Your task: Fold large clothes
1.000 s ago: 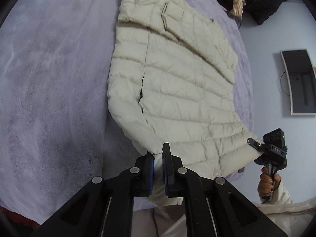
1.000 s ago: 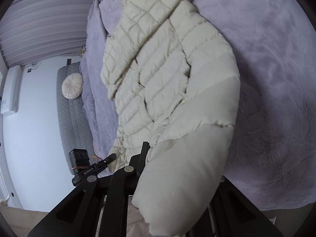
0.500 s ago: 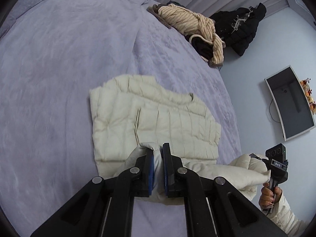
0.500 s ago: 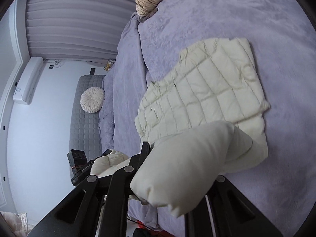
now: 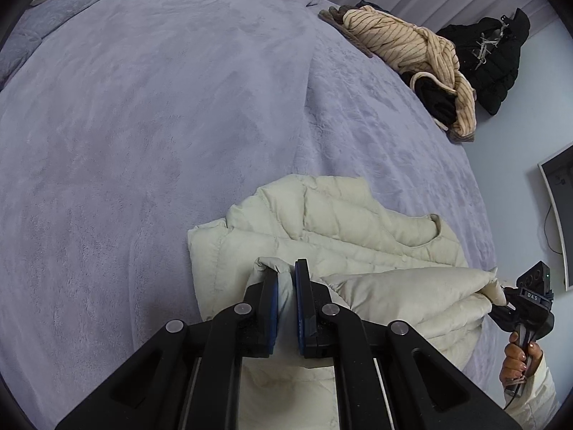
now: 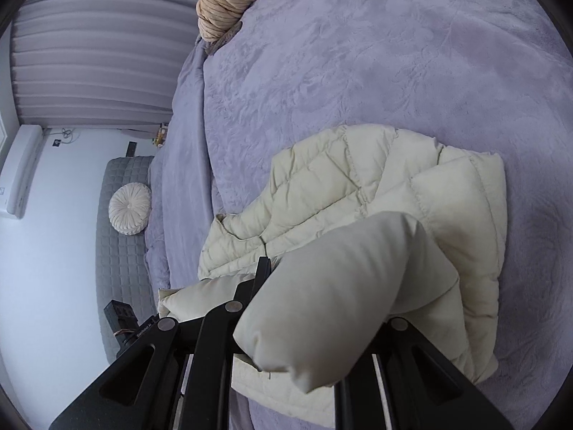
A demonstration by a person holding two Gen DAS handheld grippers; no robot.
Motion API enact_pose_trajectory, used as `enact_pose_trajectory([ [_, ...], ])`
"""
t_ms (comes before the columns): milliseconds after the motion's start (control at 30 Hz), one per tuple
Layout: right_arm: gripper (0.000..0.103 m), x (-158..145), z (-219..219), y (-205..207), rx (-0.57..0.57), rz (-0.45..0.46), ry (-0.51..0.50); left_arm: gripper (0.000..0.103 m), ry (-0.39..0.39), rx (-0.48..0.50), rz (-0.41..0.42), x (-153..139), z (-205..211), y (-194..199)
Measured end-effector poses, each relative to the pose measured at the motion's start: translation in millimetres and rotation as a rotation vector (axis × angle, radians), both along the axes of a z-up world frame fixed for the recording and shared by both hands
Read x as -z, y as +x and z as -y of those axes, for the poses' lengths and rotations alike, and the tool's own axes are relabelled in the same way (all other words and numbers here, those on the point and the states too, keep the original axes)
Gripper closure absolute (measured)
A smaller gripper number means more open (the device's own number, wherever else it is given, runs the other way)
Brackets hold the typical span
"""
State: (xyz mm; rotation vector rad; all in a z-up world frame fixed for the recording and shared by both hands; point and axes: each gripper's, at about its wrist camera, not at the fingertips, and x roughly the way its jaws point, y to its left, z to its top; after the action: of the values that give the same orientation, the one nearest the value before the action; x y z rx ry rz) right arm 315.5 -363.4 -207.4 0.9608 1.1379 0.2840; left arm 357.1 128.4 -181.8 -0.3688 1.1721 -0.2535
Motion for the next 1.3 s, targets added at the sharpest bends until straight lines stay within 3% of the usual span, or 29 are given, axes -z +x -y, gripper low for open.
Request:
enact_pose_trajectory([
  [133,0.088,16,1,8,0.003,-0.015,-0.011,0.094,0.045,0.003,-0.014,12,6,6],
  [300,0.088,13,-3,14,-0.011,-0.005,-0.069,0.093,0.093,-0.005,-0.023,6,10,7],
  [367,0.081,9,-5,15,-0.01,-0.002,-0.082,0.093,0.129,-0.002,-0.008,-2,12,3],
  [400,0.065,7,-5,14,-0.006,0.003,-0.089,0.093,0.142,0.004,0.005,-6,13,1],
  [433,0.04,4,-5,13,-0.002,0.011,-0.091,0.093,0.155,0.013,0.022,-11,14,-1],
  [467,0.031,0,-5,14,-0.001,0.022,-0.093,0.093,0.172,0.019,0.04,-15,15,-3],
  [500,0.028,-4,-6,14,-0.002,0.031,-0.102,0.093,0.188,0.024,0.051,-18,17,-5],
  [533,0.028,-8,-6,14,-0.007,0.035,-0.117,0.079,0.201,0.025,0.057,-21,18,-6],
  [567,0.028,-11,-5,14,-0.01,0.036,-0.127,0.033,0.221,0.019,0.065,-24,18,-7],
  [600,0.028,-14,-5,13,-0.011,0.038,-0.136,0.007,0.264,-0.001,0.081,-28,17,-9],
  [633,0.028,-18,-4,12,-0.009,0.04,-0.146,0.001,0.298,-0.023,0.122,-35,16,-12],
  [900,0.029,-48,-5,-17,-0.02,0.065,-0.248,0.001,0.349,-0.013,0.191,-54,20,-42],
  [967,0.045,-49,-8,-23,-0.036,0.068,-0.264,0.002,0.314,0.032,0.194,-53,31,-47],
  [1000,0.07,-48,-11,-25,-0.054,0.062,-0.287,0.002,0.286,0.064,0.188,-50,38,-49],
  [1033,0.077,-46,-16,-25,-0.077,0.056,-0.308,0.003,0.274,0.093,0.183,-46,47,-49],
  [1167,0.077,-29,-38,-16,-0.169,0.055,-0.389,0.003,0.301,0.164,0.178,-23,88,-39],
  [1300,0.077,-11,-50,6,-0.187,0.063,-0.472,0.003,0.323,0.101,0.164,-1,100,-11],
])
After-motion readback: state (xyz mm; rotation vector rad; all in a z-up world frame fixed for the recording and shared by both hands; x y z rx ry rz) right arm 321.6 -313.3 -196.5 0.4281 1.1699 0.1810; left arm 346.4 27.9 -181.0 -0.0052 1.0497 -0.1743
